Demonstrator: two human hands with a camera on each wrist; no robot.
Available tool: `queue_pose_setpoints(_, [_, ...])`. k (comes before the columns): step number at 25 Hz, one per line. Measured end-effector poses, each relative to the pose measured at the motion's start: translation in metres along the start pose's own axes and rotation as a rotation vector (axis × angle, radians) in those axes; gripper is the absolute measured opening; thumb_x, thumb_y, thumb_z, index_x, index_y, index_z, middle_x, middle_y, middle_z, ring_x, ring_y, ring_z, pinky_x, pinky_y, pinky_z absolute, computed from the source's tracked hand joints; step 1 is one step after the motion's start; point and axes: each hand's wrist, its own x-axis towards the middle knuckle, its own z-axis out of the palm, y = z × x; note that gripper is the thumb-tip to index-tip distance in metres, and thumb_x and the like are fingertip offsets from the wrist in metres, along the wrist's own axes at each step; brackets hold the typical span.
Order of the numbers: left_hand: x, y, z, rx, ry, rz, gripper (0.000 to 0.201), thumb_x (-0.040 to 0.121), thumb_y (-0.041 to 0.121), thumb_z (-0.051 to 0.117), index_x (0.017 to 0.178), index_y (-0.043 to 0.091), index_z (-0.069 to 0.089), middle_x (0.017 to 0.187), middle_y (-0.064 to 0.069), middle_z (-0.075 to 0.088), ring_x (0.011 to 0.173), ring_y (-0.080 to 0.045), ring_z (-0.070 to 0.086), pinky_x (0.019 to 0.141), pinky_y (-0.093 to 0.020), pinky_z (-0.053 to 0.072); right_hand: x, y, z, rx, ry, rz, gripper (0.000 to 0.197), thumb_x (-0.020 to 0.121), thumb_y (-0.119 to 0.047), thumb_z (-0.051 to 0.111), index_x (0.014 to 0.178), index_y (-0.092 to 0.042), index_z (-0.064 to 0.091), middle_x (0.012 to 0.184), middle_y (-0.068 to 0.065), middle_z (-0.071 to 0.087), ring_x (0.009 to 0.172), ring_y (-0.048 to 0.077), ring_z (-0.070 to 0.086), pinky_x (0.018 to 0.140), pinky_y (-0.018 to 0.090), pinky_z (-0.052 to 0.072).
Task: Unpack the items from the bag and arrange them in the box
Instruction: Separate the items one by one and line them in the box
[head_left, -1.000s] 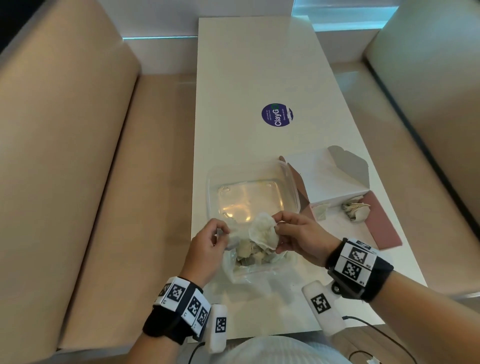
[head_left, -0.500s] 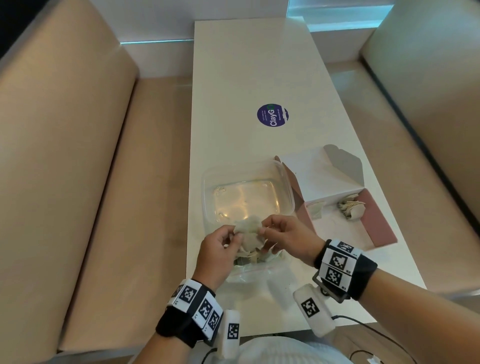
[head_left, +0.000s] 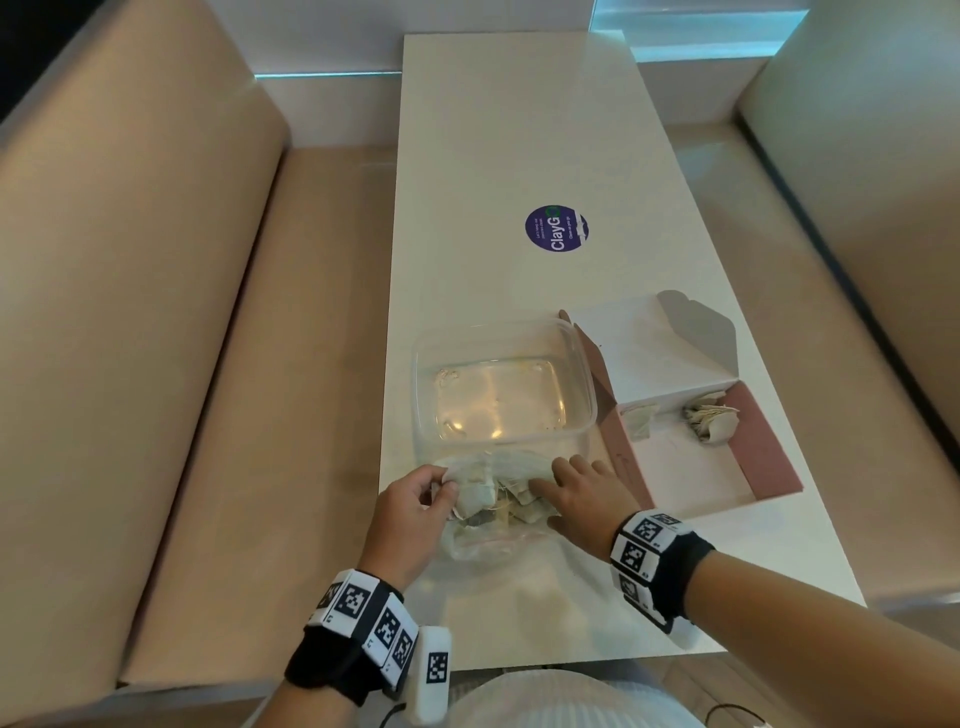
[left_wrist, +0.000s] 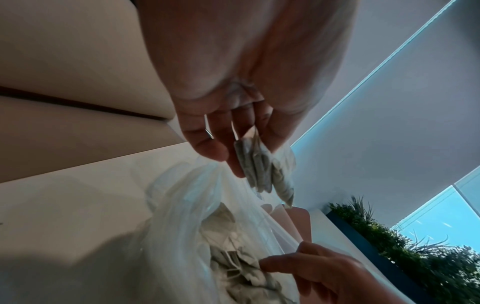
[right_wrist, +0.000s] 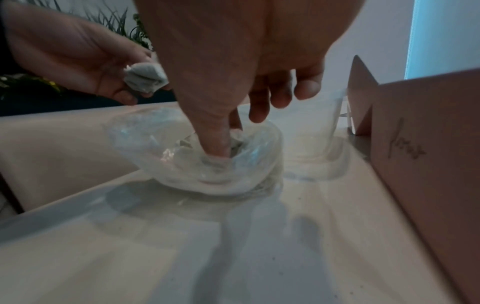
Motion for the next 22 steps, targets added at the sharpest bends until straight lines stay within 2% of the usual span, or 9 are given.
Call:
queue_pose_setpoints(2, [-0.001, 0.0, -0.001, 0.0, -0.004, -0.004, 0.014, 0.09, 0.023, 0.063, 0.077, 0.025, 0.068, 0.067, -0.002, 0.066, 0.063, -0.013, 0.057, 0.066, -0.037, 0.052, 0.003, -0.007, 0.004, -0.055, 0.076, 0.001, 0.051, 0.05, -0.048, 0.084, 0.092, -0.026, 0.066, 0.079, -0.001, 0.059, 0.066, 0.018, 0.056, 0.056, 0.031, 0.048])
queue_pose_setpoints(4, [-0.002, -0.001, 0.0, 0.004, -0.002, -0.009, 0.015, 0.09, 0.023, 0.063, 0.075, 0.026, 0.067, 0.062, 0.005, 0.061, 0.061, -0.012, 0.055, 0.063, -0.032, 0.049, 0.006, -0.013, 0.005, -0.061, 0.147, 0.003, 0.054, 0.044, -0.049, 0.085, 0.089, -0.026, 0.064, 0.078, 0.0, 0.059, 0.066, 0.019, 0.055, 0.055, 0.032, 0.048])
queue_pose_setpoints(7, [-0.003, -0.006, 0.0, 0.028, -0.013, -0.03, 0.014, 0.09, 0.022, 0.062, 0.077, 0.024, 0.067, 0.062, 0.007, 0.06, 0.061, -0.013, 0.053, 0.062, -0.028, 0.046, 0.009, -0.021, 0.0, -0.038, 0.098, 0.091, 0.064, 0.046, -0.045, 0.084, 0.103, -0.03, 0.061, 0.119, 0.012, 0.056, 0.104, 0.034, 0.055, 0.085, 0.053, 0.047])
queue_pose_setpoints(9, [-0.003, -0.01, 0.002, 0.065, -0.029, -0.051, 0.015, 0.09, 0.022, 0.061, 0.075, 0.024, 0.066, 0.06, 0.008, 0.057, 0.058, -0.012, 0.05, 0.059, -0.027, 0.042, 0.013, -0.021, 0.001, -0.01, 0.058, 0.097, 0.065, 0.065, -0.042, 0.077, 0.123, -0.033, 0.05, 0.152, 0.017, 0.022, 0.136, 0.044, 0.026, 0.106, 0.065, 0.019])
queue_pose_setpoints(10, [-0.003, -0.012, 0.002, 0.083, -0.035, -0.061, 0.017, 0.09, 0.022, 0.061, 0.073, 0.024, 0.064, 0.058, 0.009, 0.055, 0.057, -0.012, 0.048, 0.058, -0.027, 0.041, 0.016, -0.02, 0.003, -0.006, 0.048, 0.078, 0.063, 0.075, -0.039, 0.07, 0.131, -0.033, 0.041, 0.157, 0.016, 0.004, 0.142, 0.043, 0.009, 0.109, 0.064, 0.006])
queue_pose_setpoints(12, [-0.003, -0.014, 0.002, 0.1, -0.041, -0.071, 0.02, 0.09, 0.022, 0.061, 0.07, 0.025, 0.062, 0.056, 0.009, 0.053, 0.056, -0.011, 0.046, 0.058, -0.027, 0.04, 0.02, -0.019, 0.002, -0.024, 0.023, 0.052, 0.057, 0.084, -0.037, 0.061, 0.135, -0.032, 0.036, 0.157, 0.014, -0.01, 0.143, 0.04, -0.005, 0.111, 0.061, 0.0])
queue_pose_setpoints(16, [0.0, -0.016, 0.002, 0.104, -0.041, -0.076, 0.023, 0.09, 0.021, 0.06, 0.068, 0.027, 0.059, 0.056, 0.01, 0.053, 0.056, -0.012, 0.047, 0.057, -0.026, 0.039, 0.027, -0.019, -0.001, -0.089, 0.093, 0.028, 0.035, 0.081, -0.03, 0.069, 0.115, -0.029, 0.06, 0.156, 0.016, 0.009, 0.142, 0.043, 0.008, 0.11, 0.061, 0.011])
queue_pose_setpoints(19, [0.002, -0.016, 0.002, 0.113, -0.034, -0.071, 0.024, 0.09, 0.021, 0.061, 0.068, 0.028, 0.059, 0.058, 0.008, 0.055, 0.058, -0.015, 0.05, 0.058, -0.027, 0.041, 0.029, -0.022, 0.0, -0.051, 0.047, 0.001, 0.022, 0.083, -0.021, 0.065, 0.105, -0.025, 0.066, 0.157, 0.015, 0.009, 0.143, 0.041, 0.005, 0.111, 0.059, 0.007])
queue_pose_setpoints(22, [0.004, -0.017, 0.002, 0.115, -0.021, -0.074, 0.02, 0.09, 0.02, 0.06, 0.071, 0.026, 0.062, 0.061, 0.006, 0.056, 0.059, -0.015, 0.051, 0.059, -0.027, 0.042, 0.021, -0.015, -0.003, 0.024, 0.055, 0.049, 0.019, 0.068, -0.028, 0.079, 0.085, -0.035, 0.073, 0.147, 0.014, 0.038, 0.135, 0.044, 0.031, 0.105, 0.061, 0.026])
